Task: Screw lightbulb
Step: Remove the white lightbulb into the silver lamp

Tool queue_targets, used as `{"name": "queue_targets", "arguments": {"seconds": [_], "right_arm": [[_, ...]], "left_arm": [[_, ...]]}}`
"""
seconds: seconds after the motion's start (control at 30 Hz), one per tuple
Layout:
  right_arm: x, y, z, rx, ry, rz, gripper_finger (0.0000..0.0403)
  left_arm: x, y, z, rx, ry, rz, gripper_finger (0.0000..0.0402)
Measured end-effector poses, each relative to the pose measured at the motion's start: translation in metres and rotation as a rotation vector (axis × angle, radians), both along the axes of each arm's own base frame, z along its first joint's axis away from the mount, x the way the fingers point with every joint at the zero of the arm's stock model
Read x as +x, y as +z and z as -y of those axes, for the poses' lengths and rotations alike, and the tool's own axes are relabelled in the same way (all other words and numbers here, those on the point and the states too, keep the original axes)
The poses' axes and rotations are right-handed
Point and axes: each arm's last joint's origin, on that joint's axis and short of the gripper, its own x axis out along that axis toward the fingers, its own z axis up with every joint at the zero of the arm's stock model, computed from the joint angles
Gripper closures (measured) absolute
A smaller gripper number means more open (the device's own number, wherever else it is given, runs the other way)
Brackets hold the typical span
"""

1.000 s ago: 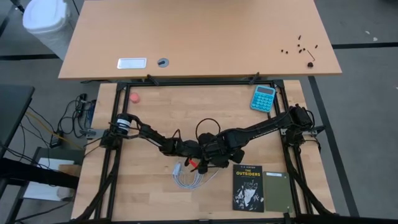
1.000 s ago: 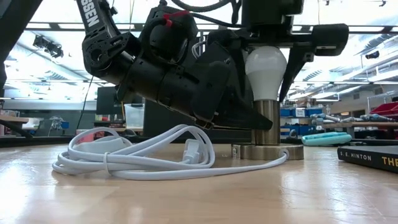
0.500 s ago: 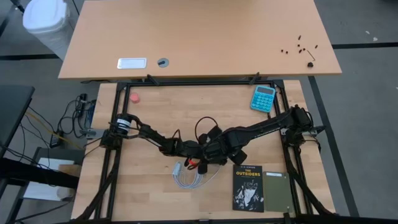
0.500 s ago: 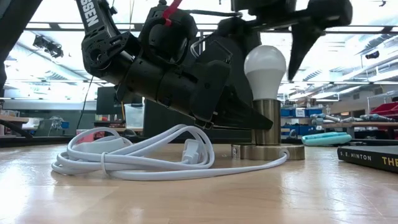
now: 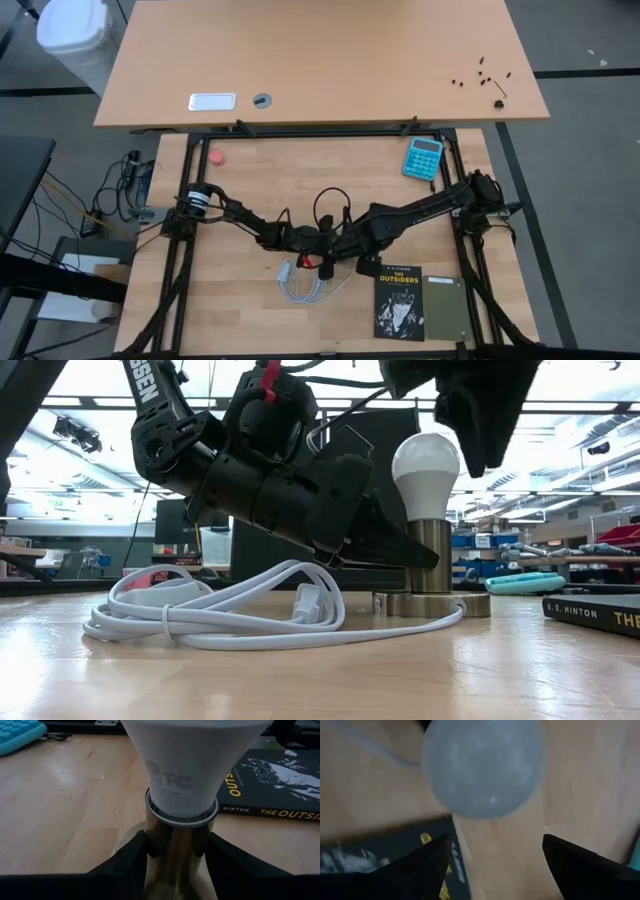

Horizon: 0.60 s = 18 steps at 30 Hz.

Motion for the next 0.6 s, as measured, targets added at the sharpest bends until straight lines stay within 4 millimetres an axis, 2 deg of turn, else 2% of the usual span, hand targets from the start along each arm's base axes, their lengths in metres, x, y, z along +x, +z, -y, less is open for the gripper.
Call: {"name": "queue_targets", "arguments": {"seconds": [0.33, 0.6], "right_arm": [[0.009, 0.001, -0.021, -0.028, -0.296, 0.236, 0.0068], [0.014, 0.000, -0.005, -0.038, -0.453, 0.252, 0.0068]], "left_arm": [[0.001, 0.001, 0.000, -0.036, 0.014, 0.022, 0.0223], [0.001, 0.002, 0.000, -0.051, 0.019, 0.028, 0.0223]]}}
